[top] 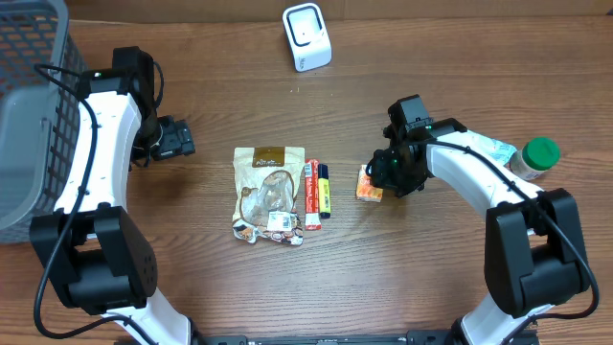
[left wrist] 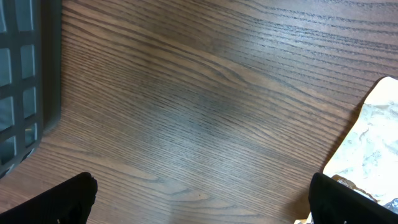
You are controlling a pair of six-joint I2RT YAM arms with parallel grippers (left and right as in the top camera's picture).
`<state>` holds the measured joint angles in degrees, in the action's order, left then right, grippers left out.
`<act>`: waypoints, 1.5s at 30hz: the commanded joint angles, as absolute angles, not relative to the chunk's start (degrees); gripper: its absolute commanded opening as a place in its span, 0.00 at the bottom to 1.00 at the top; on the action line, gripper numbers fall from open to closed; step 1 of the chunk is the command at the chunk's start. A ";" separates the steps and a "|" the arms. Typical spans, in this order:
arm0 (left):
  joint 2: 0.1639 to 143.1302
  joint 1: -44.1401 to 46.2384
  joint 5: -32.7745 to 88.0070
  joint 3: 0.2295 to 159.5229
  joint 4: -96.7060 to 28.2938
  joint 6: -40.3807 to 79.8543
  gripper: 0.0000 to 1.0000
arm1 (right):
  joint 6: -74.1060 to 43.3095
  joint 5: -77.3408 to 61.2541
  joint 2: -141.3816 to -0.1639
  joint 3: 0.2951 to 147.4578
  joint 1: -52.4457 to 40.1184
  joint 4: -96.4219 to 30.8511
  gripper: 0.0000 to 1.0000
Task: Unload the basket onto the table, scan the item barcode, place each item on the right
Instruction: 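Lift the tissue pack up toward the white scanner, then hold the tissue pack's barcode in front of the white scanner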
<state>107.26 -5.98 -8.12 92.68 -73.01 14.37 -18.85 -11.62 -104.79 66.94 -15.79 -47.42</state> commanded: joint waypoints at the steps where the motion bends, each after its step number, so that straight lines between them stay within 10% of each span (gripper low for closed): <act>1: 107.66 -5.58 -7.88 93.38 -72.97 13.28 1.00 | -19.73 -10.15 -104.16 65.25 -15.68 -45.69 0.31; 10: 107.66 -5.58 -7.88 93.38 -72.97 13.28 1.00 | -21.45 -10.11 -104.16 57.95 -15.70 -36.38 0.29; 14: 107.66 -5.58 -7.88 93.38 -72.97 13.28 1.00 | -21.37 -10.13 -104.16 55.46 -15.68 -32.75 0.04; 37: 107.66 -5.61 -7.88 93.38 -72.97 13.28 1.00 | -11.88 -10.96 -104.03 102.69 -14.31 -57.14 0.03; 45: 107.66 -5.58 -7.88 93.38 -72.99 13.28 1.00 | -6.72 -2.31 -104.71 110.87 -16.58 -43.83 0.04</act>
